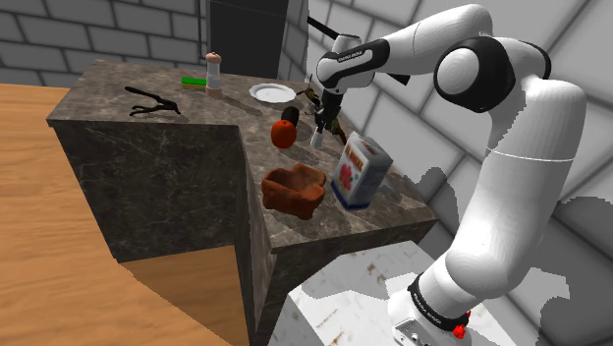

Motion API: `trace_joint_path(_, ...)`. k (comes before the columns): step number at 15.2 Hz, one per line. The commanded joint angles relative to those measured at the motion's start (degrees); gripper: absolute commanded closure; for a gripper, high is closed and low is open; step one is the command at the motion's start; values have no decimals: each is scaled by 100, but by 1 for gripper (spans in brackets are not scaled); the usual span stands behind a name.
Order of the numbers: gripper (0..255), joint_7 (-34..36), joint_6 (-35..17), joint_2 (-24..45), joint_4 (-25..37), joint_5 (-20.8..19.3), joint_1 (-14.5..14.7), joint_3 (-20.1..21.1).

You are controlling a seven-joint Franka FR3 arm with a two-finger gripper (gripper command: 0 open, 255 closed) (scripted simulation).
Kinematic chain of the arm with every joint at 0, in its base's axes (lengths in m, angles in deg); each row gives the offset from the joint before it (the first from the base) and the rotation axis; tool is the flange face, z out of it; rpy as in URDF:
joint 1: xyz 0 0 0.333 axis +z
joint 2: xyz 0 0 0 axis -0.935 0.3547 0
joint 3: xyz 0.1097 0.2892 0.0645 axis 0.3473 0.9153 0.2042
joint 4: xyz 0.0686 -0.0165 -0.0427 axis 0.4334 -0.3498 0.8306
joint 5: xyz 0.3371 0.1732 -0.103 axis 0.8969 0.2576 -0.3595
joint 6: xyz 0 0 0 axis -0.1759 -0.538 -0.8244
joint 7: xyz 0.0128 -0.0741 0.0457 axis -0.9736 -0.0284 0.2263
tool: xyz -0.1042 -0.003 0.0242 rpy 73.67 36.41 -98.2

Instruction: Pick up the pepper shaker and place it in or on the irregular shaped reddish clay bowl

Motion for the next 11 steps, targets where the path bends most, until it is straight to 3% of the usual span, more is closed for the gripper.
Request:
trace_joint_path(1, 255, 0, 0, 1, -1, 0, 0, 0)
trace_joint_path(11, 255, 2, 194, -93, 101, -16, 5, -8)
